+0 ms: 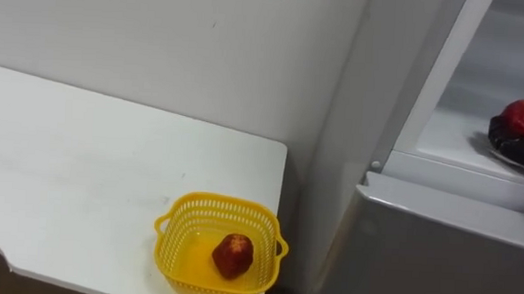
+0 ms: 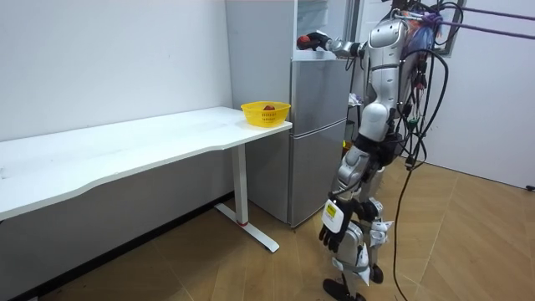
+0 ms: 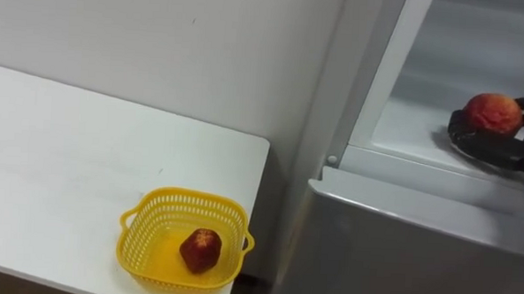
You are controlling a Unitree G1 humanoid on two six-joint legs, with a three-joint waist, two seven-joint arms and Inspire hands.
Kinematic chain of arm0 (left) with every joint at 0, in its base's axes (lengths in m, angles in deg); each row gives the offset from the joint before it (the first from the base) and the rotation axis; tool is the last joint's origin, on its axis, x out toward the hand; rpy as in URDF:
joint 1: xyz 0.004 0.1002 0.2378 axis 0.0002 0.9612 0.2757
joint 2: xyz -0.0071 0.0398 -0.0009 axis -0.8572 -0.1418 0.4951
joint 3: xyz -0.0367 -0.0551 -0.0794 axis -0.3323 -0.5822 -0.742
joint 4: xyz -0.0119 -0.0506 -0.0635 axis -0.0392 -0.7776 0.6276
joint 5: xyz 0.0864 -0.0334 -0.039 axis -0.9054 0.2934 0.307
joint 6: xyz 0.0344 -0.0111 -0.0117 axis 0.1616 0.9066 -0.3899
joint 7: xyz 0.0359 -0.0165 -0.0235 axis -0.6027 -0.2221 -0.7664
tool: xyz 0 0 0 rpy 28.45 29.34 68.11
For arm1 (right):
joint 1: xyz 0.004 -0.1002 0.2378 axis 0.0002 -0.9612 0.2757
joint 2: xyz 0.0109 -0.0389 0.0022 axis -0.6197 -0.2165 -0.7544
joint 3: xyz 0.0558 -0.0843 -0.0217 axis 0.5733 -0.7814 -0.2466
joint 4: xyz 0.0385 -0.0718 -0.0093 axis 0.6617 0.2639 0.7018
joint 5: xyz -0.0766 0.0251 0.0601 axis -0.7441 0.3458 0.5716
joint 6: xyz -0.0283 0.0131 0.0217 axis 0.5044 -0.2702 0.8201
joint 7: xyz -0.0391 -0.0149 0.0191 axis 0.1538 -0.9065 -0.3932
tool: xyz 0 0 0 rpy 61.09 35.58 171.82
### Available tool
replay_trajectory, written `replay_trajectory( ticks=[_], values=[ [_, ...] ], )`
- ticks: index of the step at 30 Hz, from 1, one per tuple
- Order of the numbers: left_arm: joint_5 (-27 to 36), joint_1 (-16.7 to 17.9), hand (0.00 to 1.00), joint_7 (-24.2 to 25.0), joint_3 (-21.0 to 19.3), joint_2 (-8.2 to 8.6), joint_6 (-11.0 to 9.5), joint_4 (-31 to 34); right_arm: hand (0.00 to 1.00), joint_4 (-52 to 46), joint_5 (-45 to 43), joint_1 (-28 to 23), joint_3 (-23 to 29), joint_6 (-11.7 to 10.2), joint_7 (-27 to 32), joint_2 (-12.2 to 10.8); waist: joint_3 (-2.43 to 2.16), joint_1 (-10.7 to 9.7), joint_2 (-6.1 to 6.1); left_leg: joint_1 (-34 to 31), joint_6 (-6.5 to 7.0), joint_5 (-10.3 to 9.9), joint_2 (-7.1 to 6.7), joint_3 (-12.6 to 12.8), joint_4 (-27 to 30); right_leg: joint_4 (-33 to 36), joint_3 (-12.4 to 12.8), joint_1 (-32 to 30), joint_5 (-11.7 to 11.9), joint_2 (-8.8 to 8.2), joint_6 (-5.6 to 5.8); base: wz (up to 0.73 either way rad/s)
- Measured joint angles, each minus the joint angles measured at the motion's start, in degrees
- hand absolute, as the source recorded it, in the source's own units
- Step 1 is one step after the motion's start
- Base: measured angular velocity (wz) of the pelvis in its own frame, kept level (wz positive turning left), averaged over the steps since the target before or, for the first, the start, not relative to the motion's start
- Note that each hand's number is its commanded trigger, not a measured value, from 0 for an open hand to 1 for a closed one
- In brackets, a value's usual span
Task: Retrieve from the upper fridge
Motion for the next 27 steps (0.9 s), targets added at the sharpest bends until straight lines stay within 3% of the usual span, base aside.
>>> replay_trajectory(
  ticks=[3, 9, 12, 14, 18, 24, 27],
  values=[
    [-0.19, 0.38, 0.00, -0.16, -0.14, 0.02, -0.05, -0.01, 1.00, -2.82, 0.12, -0.69, 0.01, 0.60, 0.41, 0.00, -0.03, 0.02, 0.13, -0.02, 0.00, 0.00, 0.03, 0.25, -0.16, -0.11, 0.06, 0.01, 0.00, 0.05, 0.00, -0.04],
    [-0.04, 1.08, 0.00, -0.75, -0.13, 0.03, -0.12, 0.50, 1.00, -11.48, 0.13, -3.66, 0.50, 0.92, 2.86, -0.27, -0.48, -0.20, 1.87, 0.60, 0.00, 0.02, 0.00, 0.77, -0.22, -0.01, 0.51, -0.17, 0.00, -0.05, 0.01, -0.06],
    [-0.04, 1.19, 0.00, -1.56, -0.25, 0.04, -0.71, 0.77, 1.00, -15.40, 0.04, -6.21, 1.31, 0.55, 4.94, -1.14, -0.46, -0.13, 2.38, 1.16, -0.01, 0.04, 0.00, 0.82, -0.21, -0.02, 1.02, 0.29, -0.01, 0.00, 0.03, -0.02],
    [0.00, 1.55, 0.00, -1.91, -0.23, 0.21, -1.21, 0.80, 1.00, -19.35, -1.27, -8.36, 2.97, 0.57, 5.30, -3.14, -0.46, -0.82, 2.38, 1.49, -0.01, 0.05, 0.00, 0.86, -0.20, -0.06, 1.32, 0.70, -0.03, 0.05, 0.06, 0.00],
    [-0.01, 1.29, 0.00, -2.55, -0.23, 0.47, -1.36, 1.03, 1.00, -25.60, -3.63, -11.56, 3.16, 0.53, 6.54, -4.37, -0.39, -1.69, 2.88, 1.56, 0.00, 0.04, -0.05, 1.27, -0.03, -0.11, 1.92, 0.75, -0.03, 0.06, 0.08, -0.03],
    [-0.11, 1.20, 0.00, -3.78, -0.38, 1.69, -1.24, 0.72, 1.00, -41.25, -11.26, -19.77, 5.79, -0.26, 8.49, -10.78, -1.21, -3.30, 6.36, 3.09, 0.02, 0.03, -0.06, 1.84, -0.82, 0.06, 2.03, 1.76, -0.03, -0.04, 0.09, -0.05],
    [-0.06, 1.65, 0.00, -3.78, -0.71, 2.40, -1.26, 0.71, 1.00, -44.25, -11.18, -22.14, 7.76, -0.55, 8.87, -12.49, -0.81, -3.25, 6.86, 4.27, -0.01, 0.19, -0.06, 2.43, -1.33, 0.04, 3.21, 2.59, -0.13, -0.07, 0.10, -0.12]
  ],
)
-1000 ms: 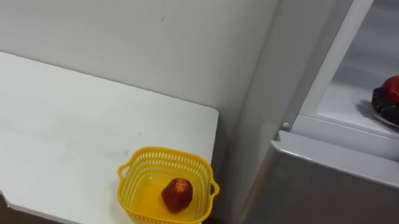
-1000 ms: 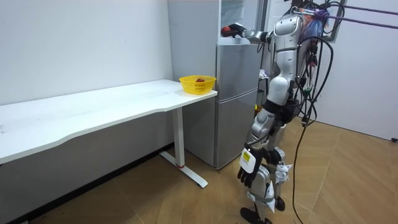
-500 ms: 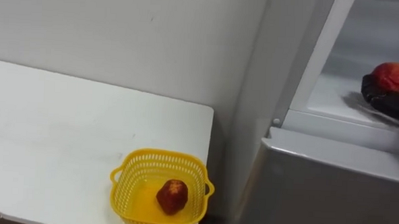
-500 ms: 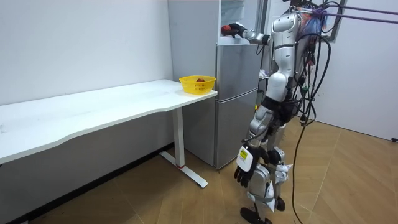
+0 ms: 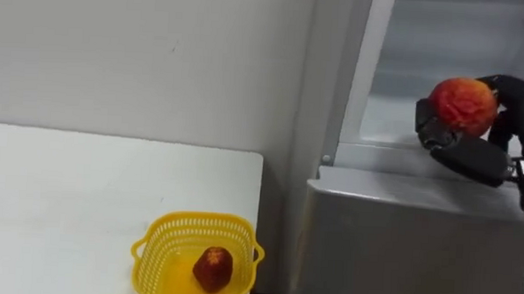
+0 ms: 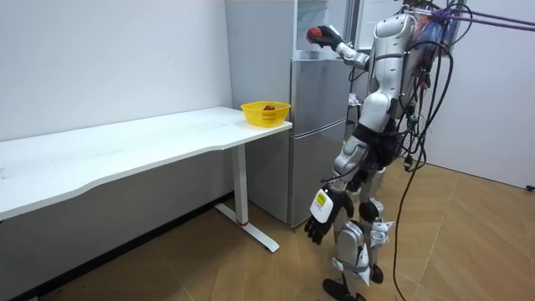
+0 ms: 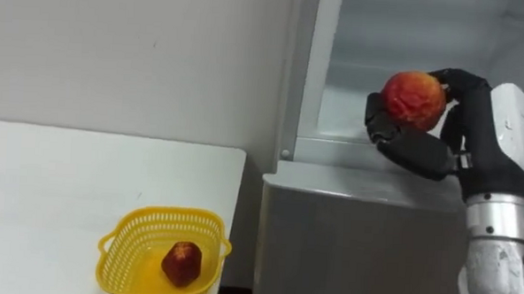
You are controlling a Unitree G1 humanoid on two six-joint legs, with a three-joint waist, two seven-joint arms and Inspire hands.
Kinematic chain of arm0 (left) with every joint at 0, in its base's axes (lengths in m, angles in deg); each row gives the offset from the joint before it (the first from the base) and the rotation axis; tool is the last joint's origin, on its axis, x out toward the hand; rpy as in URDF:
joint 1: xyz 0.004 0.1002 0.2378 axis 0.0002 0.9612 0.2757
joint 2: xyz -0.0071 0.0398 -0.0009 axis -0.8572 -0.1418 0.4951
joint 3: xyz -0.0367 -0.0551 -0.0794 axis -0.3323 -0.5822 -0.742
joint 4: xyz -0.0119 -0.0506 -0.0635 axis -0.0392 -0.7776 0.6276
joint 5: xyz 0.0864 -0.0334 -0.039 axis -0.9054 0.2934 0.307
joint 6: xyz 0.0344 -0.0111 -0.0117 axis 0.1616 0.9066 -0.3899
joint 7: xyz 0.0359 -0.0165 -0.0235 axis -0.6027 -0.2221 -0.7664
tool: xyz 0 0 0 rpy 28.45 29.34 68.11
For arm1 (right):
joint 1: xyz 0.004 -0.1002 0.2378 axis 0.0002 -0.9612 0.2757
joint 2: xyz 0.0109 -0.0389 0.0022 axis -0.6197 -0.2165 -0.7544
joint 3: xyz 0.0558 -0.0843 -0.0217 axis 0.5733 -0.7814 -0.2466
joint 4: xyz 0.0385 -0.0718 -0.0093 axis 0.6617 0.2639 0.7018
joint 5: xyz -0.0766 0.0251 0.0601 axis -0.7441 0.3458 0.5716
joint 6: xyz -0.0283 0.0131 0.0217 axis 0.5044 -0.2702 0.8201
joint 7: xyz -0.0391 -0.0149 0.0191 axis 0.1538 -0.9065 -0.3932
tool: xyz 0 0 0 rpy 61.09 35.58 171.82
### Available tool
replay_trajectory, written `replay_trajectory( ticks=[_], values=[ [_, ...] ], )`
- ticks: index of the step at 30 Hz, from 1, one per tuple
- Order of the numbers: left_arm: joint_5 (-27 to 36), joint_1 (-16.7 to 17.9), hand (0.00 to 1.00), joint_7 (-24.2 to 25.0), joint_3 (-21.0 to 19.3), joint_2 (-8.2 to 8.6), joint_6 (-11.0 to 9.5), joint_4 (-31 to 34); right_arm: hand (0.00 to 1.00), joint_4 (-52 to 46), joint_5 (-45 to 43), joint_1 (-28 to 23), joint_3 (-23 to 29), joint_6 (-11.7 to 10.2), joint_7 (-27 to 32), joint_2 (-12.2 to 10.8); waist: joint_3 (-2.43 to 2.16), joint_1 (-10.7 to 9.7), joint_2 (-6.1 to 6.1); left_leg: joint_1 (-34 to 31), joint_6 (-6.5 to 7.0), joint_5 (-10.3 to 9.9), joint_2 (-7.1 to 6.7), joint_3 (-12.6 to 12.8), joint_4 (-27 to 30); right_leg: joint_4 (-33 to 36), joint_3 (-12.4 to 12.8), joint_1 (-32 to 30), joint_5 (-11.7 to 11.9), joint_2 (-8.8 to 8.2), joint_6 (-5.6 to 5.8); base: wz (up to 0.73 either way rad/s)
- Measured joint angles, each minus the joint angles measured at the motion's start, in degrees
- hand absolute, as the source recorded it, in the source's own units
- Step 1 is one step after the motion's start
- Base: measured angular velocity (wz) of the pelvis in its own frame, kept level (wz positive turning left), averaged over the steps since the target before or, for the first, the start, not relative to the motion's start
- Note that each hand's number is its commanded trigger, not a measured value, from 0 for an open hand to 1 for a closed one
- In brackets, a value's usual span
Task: Retrieve from the upper fridge
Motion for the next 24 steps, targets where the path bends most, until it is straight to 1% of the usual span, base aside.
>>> replay_trajectory(
  ticks=[1, 2, 3, 5, 6, 7, 8, 9, 11, 12, 14, 17, 19, 22, 24],
  values=[
    [0.02, 0.37, 0.00, 0.14, -0.06, 0.24, 0.00, 0.03, 1.00, -1.36, -0.28, -0.83, 0.96, 0.01, 0.11, -0.80, -0.04, -0.19, 0.08, 0.41, 0.00, 0.00, 0.02, 0.21, -0.06, 0.00, 0.23, 0.10, -0.11, 0.01, -0.04, -0.13],
    [0.11, 0.49, 0.00, 0.39, -0.14, 0.36, 0.00, 0.04, 1.00, -3.00, -0.49, -1.81, 1.88, 0.02, 0.56, -1.16, 0.05, -0.52, -0.06, 0.69, -0.01, 0.00, 0.01, 0.26, -0.18, -0.17, 0.51, -0.09, -0.25, -0.02, 0.01, -0.09],
    [0.13, 0.49, 0.00, 0.56, -0.15, 0.36, -0.01, 0.04, 1.00, -3.85, -0.51, -2.22, 2.22, 0.02, 0.75, -1.15, 0.14, -0.71, -0.27, 0.72, -0.01, 0.00, -0.01, 0.26, -0.18, -0.13, 0.76, -0.11, -0.38, -0.02, 0.05, -0.04],
    [0.10, 0.62, 0.00, 1.13, -0.45, 0.39, -0.01, 0.00, 1.00, -6.80, -2.08, -2.77, 2.53, 0.04, 1.06, -1.17, 0.15, -1.60, -1.06, 0.75, -0.01, -0.01, 0.00, 0.38, -0.24, -0.14, 1.03, -0.09, -0.44, 0.20, 0.06, -0.03],
    [0.10, 0.55, 0.00, 1.21, -0.45, 0.41, -0.04, 0.00, 1.00, -7.51, -2.85, -2.78, 2.55, 0.04, 1.20, -1.17, 0.10, -1.66, -1.20, 0.76, -0.01, -0.01, 0.01, 0.53, -0.20, -0.13, 1.23, -0.06, -0.43, 0.32, 0.04, -0.12],
    [0.08, 0.40, 0.00, 1.26, -0.45, 0.49, -0.20, 0.00, 1.00, -9.09, -3.93, -2.79, 2.55, -0.05, 1.24, -1.19, -0.05, -1.66, -1.43, 0.79, -0.01, 0.00, 0.05, 0.92, -0.14, -0.14, 1.51, -0.09, -0.35, 0.44, 0.02, -0.12],
    [0.09, 0.17, 0.00, 1.23, -0.46, 0.48, -0.63, 0.00, 1.00, -10.88, -5.10, -2.91, 2.55, -0.20, 1.28, -1.27, -0.08, -1.83, -1.50, 0.69, -0.01, -0.01, 0.05, 0.95, -0.10, -0.11, 1.50, -0.01, -0.18, 0.47, 0.05, -0.09],
    [0.10, -0.01, 0.00, 1.20, -0.46, 0.47, -0.87, -0.01, 1.00, -11.64, -5.59, -2.91, 2.54, -0.31, 1.28, -1.29, -0.08, -1.85, -1.59, 0.66, 0.00, -0.01, 0.03, 0.98, -0.10, -0.14, 1.51, -0.02, -0.16, 0.46, 0.08, 0.00],
    [0.12, -0.90, 0.00, 1.01, -0.45, 0.43, -1.39, -0.06, 1.00, -14.21, -7.45, -3.19, 2.49, -1.43, 1.15, -1.69, -0.04, -1.92, -1.62, 0.72, 0.00, -0.01, -0.01, 0.98, -0.32, -0.49, 1.47, 0.10, -0.01, 0.45, 0.17, 0.00],
    [0.11, -1.06, 0.00, 0.91, -0.39, 0.40, -1.47, -0.08, 1.00, -14.90, -8.08, -3.45, 2.41, -1.50, 1.13, -1.79, -0.07, -1.85, -1.67, 0.72, 0.00, -0.01, 0.00, 1.00, -0.40, -0.53, 1.48, 0.11, 0.01, 0.46, 0.17, 0.00],
    [0.10, -1.73, 0.00, 0.78, 0.00, 0.40, -1.81, -0.78, 1.00, -17.79, -12.77, -4.22, 1.30, -1.64, 0.82, -2.17, -0.06, -1.35, -1.66, 0.79, 0.00, -0.01, 0.01, 1.03, -0.78, -0.51, 1.42, -0.08, 0.01, 0.45, 0.17, 0.00],
    [0.10, -2.30, 0.00, 0.80, 0.25, 0.42, -2.08, -2.28, 1.00, -19.94, -15.94, -4.88, -1.74, -2.73, -0.80, -2.29, 0.09, -1.40, -1.42, 1.00, 0.00, -0.01, 0.10, 1.25, -1.14, -0.47, 1.34, -0.15, 0.01, 0.48, 0.17, -0.03],
    [0.11, -2.63, 0.00, 0.80, 0.50, 0.48, -2.13, -2.64, 1.00, -20.85, -17.00, -5.21, -3.28, -2.86, -2.62, -2.46, 0.22, -1.27, -1.25, 0.99, 0.00, -0.02, 0.09, 1.25, -1.25, -0.40, 1.36, -0.21, 0.01, 0.47, 0.17, 0.00],
    [0.09, -3.17, 0.00, 0.80, 0.60, 0.69, -2.22, -3.14, 1.00, -21.74, -17.22, -5.22, -4.29, -3.37, -5.27, -3.71, 0.35, -1.11, -1.20, 1.09, 0.01, -0.02, 0.05, 1.28, -1.74, -0.42, 1.38, -0.19, 0.01, 0.47, 0.17, 0.00],
    [0.03, -3.39, 0.00, 0.83, 0.60, 0.79, -2.28, -3.69, 1.00, -21.99, -17.41, -5.22, -5.04, -3.39, -6.46, -3.75, 0.38, -0.28, -1.19, 1.25, 0.01, -0.02, 0.04, 1.27, -1.95, -0.43, 1.51, -0.12, 0.00, 0.53, 0.17, -0.02]
  ],
)
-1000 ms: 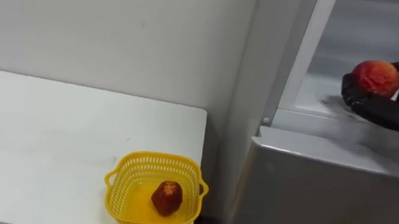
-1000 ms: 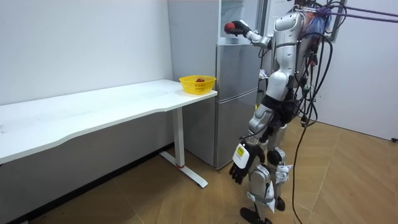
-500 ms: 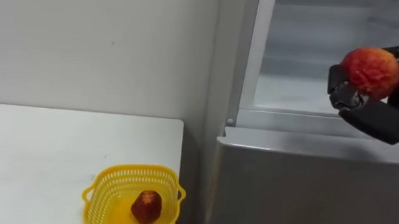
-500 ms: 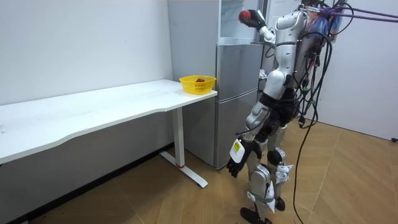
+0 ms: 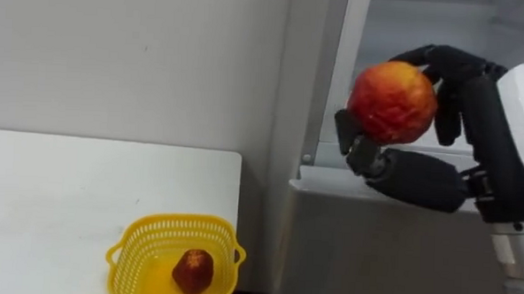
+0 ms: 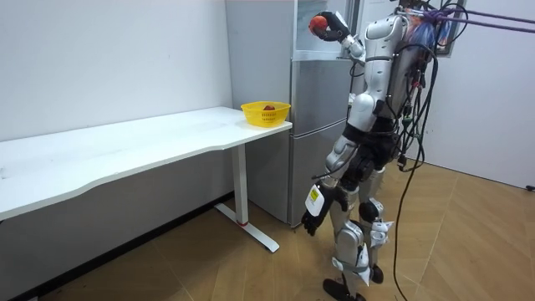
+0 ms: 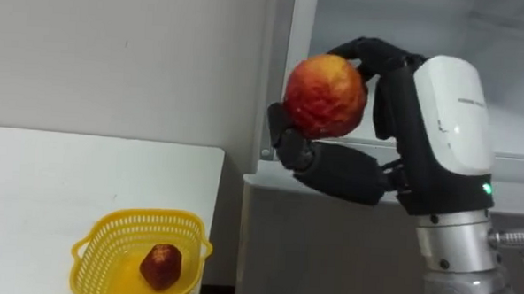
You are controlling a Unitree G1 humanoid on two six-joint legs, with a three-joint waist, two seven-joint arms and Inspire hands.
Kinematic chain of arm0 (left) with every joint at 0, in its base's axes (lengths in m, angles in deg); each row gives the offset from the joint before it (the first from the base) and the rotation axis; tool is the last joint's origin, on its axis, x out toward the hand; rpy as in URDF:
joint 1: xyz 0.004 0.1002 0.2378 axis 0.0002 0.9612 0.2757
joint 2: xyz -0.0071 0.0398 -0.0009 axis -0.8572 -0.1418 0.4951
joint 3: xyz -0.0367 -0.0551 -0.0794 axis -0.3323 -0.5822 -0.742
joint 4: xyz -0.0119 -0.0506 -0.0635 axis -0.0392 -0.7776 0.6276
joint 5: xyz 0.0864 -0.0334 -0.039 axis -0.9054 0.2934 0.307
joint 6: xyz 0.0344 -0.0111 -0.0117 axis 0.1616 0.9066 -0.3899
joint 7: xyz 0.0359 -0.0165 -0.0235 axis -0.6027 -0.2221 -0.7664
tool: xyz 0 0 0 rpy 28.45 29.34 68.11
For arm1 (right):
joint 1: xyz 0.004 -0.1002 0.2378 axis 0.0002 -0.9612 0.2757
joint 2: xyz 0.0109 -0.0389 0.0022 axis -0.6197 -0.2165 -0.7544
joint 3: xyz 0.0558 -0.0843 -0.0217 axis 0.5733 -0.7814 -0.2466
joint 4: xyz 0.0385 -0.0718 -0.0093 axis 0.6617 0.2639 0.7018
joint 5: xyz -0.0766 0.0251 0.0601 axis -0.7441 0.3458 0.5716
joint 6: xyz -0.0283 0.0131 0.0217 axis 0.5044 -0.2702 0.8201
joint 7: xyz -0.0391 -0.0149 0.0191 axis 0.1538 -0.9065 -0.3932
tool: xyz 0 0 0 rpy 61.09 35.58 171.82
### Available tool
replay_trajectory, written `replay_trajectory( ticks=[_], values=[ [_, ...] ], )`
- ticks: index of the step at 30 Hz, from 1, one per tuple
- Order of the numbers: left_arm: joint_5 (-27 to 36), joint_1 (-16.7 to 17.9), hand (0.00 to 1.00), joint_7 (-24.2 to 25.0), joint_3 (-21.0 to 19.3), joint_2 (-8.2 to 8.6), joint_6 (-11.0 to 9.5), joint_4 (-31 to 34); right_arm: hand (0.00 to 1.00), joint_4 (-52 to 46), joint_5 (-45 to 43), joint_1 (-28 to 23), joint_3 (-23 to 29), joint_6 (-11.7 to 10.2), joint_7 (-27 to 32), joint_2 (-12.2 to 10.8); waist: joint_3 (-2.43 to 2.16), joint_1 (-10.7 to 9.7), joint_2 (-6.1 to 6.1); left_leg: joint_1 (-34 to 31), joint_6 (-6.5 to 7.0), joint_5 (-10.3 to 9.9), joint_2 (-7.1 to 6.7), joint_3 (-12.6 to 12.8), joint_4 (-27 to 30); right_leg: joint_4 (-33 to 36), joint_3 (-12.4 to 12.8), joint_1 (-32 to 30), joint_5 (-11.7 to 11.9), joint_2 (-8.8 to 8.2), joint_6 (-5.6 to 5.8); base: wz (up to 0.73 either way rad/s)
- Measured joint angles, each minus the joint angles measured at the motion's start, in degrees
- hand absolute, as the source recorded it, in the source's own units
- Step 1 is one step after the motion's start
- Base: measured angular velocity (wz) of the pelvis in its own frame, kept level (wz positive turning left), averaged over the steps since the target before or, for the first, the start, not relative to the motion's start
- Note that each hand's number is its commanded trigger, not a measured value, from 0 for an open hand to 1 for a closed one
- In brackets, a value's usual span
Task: Retrieve from the upper fridge
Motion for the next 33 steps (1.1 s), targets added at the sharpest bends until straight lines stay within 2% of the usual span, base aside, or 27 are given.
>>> replay_trajectory(
  ticks=[7, 9, 12, 15, 17, 19, 28, 33],
  values=[
    [-0.03, -1.33, 0.00, 0.17, -0.02, 0.01, -0.01, -1.00, 1.00, -0.79, -1.49, 0.19, -1.74, -0.11, -2.33, 0.00, 0.00, 3.10, -1.05, -0.31, 0.00, 0.00, -0.01, -0.12, 0.34, -0.11, -0.08, -0.21, 0.00, 0.02, 0.00, 0.00],
    [0.01, -1.40, 0.00, 0.16, -0.01, 0.00, -0.15, -1.02, 1.00, -0.74, -2.03, 0.20, -2.29, -0.23, -3.25, -0.08, 0.01, 3.43, -1.20, -0.51, 0.00, 0.00, -0.01, -0.19, 0.52, -0.31, -0.24, -0.17, 0.01, -0.01, 0.01, 0.03],
    [0.01, -1.41, 0.00, 0.19, -0.01, 0.00, -0.37, -1.25, 1.00, -0.74, -3.75, 0.28, -2.57, -0.31, -4.70, -0.81, 0.05, 3.87, -1.52, -0.63, 0.00, 0.00, -0.04, -0.68, 0.82, -0.45, -0.99, 0.09, 0.02, -0.11, 0.02, 0.10],
    [0.06, -1.36, 0.00, 0.59, 0.28, -0.05, -0.46, -1.30, 1.00, -0.65, -3.96, 0.30, -3.42, -0.37, -4.92, -2.02, 0.25, 4.68, -1.24, -0.74, 0.00, 0.00, -0.08, -1.41, 1.06, -0.46, -1.40, 0.38, 0.02, -0.14, 0.02, 0.06],
    [0.18, -1.40, 0.00, 1.25, 1.86, -0.34, -0.48, -1.20, 1.00, -0.54, -4.34, 0.38, -5.82, -0.26, -4.89, -2.79, 0.51, 5.23, -0.88, -0.79, -0.01, -0.02, -0.02, -1.50, 0.81, -0.27, -1.38, 0.36, 0.01, -0.08, 0.01, 0.02],
    [0.05, -1.30, 0.00, 1.49, 2.31, -0.38, -0.44, -1.10, 1.00, 0.52, -4.96, 1.21, -8.54, -0.07, -4.96, -2.80, 0.54, 5.33, -0.91, -1.17, -0.03, -0.01, 0.00, -1.46, 0.88, -0.08, -1.42, 0.00, 0.00, -0.08, -0.02, 0.03],
    [0.04, -1.60, 0.00, 3.20, 2.94, -0.68, -0.19, -1.44, 1.00, 8.41, -8.37, 5.95, -14.26, 0.33, -7.72, -3.26, 0.61, 7.63, -2.92, -2.63, -0.06, 0.09, -0.11, -1.98, 1.86, -0.47, -1.56, -0.74, 0.07, -0.06, -0.11, 0.04],
    [0.01, -2.06, 0.00, 3.52, 2.74, -0.73, -0.16, -2.22, 1.00, 10.64, -11.16, 5.94, -15.57, 0.43, -7.79, -3.37, 0.93, 8.48, -2.48, -2.64, -0.06, 0.08, -0.13, -2.35, 1.41, -0.50, -1.61, -0.85, 0.07, -0.04, -0.10, 0.03]
  ],
)
